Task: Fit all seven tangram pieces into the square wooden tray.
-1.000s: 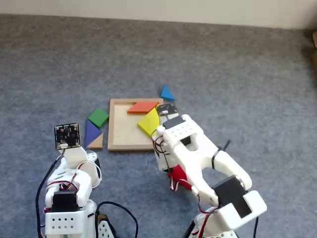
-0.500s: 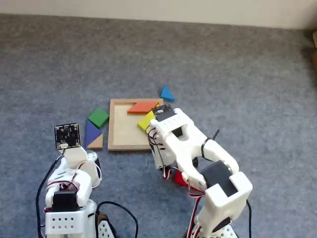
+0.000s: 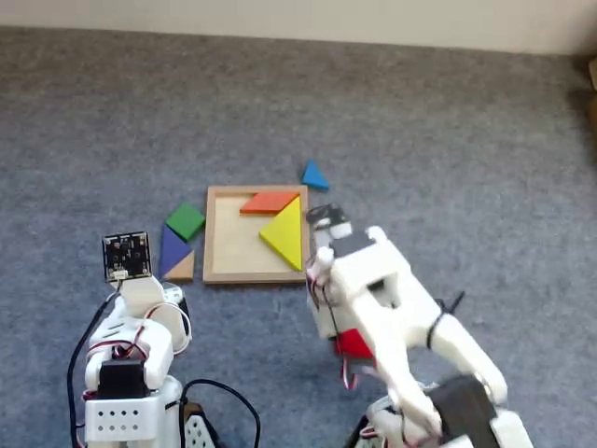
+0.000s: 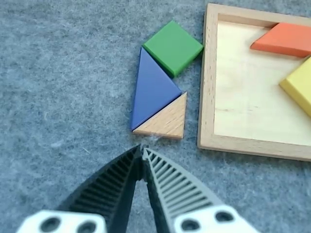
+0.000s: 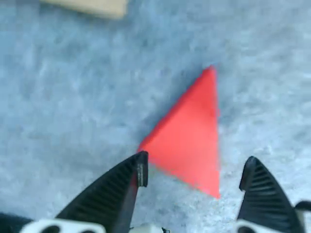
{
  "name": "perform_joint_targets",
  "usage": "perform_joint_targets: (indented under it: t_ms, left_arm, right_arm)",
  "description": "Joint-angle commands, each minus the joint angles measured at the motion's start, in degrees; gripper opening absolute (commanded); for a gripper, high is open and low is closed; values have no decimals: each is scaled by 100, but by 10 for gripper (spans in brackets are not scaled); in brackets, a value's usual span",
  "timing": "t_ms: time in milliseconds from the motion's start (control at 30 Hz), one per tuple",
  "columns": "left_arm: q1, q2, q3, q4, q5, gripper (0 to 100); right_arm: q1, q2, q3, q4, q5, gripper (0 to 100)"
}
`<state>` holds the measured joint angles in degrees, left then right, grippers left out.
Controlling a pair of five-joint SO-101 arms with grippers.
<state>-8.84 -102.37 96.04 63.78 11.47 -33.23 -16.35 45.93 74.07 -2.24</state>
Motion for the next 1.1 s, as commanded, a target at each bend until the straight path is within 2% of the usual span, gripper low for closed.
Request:
perform_joint_targets:
  t_ms: [0,233,533,833,1067]
  left_arm:
    - [-84,-13,119,9,-35,5]
    - [-84,-13,119,9,-35,5]
    - [-84,-13,119,9,-35,5]
    - [-84,-13,119,9,-35,5]
    - [-84,-13,119,9,-35,5]
  right_arm:
    - [-277,-734,347,31,176,290]
    - [-321,-259,593,-523,193,290]
    - [-840,769,558,-699,185,289]
    - [-242,1130,444,-1059,185,286]
    - [-57,1385,295,-1569,404,45]
